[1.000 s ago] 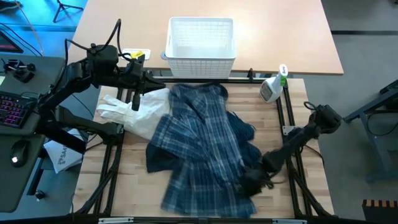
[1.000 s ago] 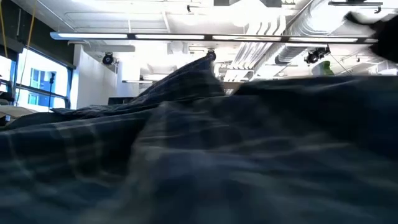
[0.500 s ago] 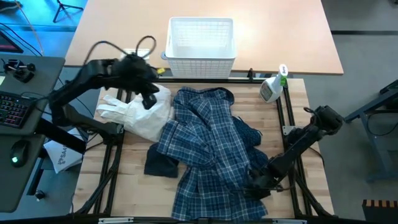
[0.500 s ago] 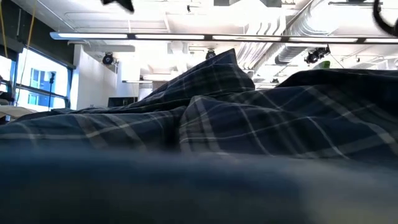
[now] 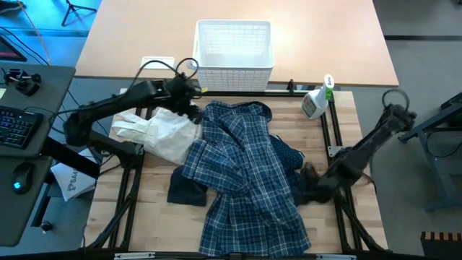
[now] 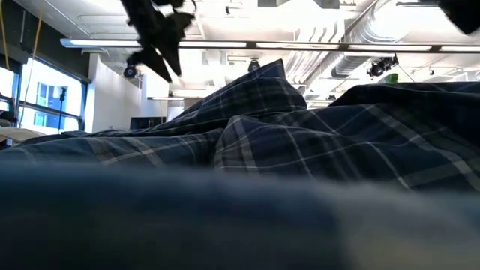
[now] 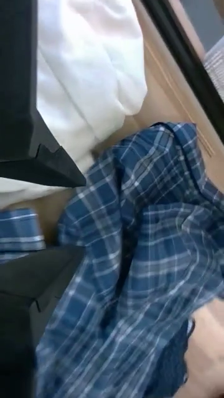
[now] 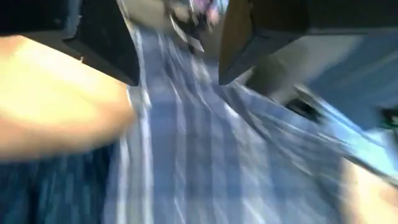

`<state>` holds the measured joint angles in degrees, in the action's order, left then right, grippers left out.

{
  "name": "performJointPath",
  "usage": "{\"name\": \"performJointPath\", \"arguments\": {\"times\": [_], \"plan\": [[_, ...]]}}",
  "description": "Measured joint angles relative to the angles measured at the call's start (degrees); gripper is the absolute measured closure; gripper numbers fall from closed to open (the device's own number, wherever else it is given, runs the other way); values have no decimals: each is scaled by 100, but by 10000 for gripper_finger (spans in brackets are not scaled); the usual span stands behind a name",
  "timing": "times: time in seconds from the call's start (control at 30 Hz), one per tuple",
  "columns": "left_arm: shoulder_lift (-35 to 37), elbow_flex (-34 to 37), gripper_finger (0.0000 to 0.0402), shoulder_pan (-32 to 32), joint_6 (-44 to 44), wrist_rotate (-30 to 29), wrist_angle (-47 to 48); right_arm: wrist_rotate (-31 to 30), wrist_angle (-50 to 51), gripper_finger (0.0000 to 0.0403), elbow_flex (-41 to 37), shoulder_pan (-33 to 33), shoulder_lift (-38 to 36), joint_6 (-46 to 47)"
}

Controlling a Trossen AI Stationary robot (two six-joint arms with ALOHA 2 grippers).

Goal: Fold laundry
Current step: Fold the blue plaid flannel shirt

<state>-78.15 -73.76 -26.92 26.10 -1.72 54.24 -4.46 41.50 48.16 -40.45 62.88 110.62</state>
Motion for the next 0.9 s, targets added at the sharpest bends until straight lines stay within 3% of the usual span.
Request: {"name": "performJointPath", "arguments": {"times": [0.17,0.3,0.5,0.73,0.9], "plan": [[-969,-157,248,-32,83,-75,-148,-1645,876,170,0,484,-1105,-941],[-1678,-177,249,-164,349,-364,-110,-2263,1256,177,0,1027,-1662,-1704],[-2243,-177,229,-423,462,-786,-374,-2296,1263,190,0,1791,-1994,-2814],[-2655,-177,194,-831,392,-338,-786,-2003,696,194,0,2578,-1933,-3304],[-2898,-177,203,-971,-525,268,-1032,-1598,49,194,0,3190,-1505,-3355]]}}
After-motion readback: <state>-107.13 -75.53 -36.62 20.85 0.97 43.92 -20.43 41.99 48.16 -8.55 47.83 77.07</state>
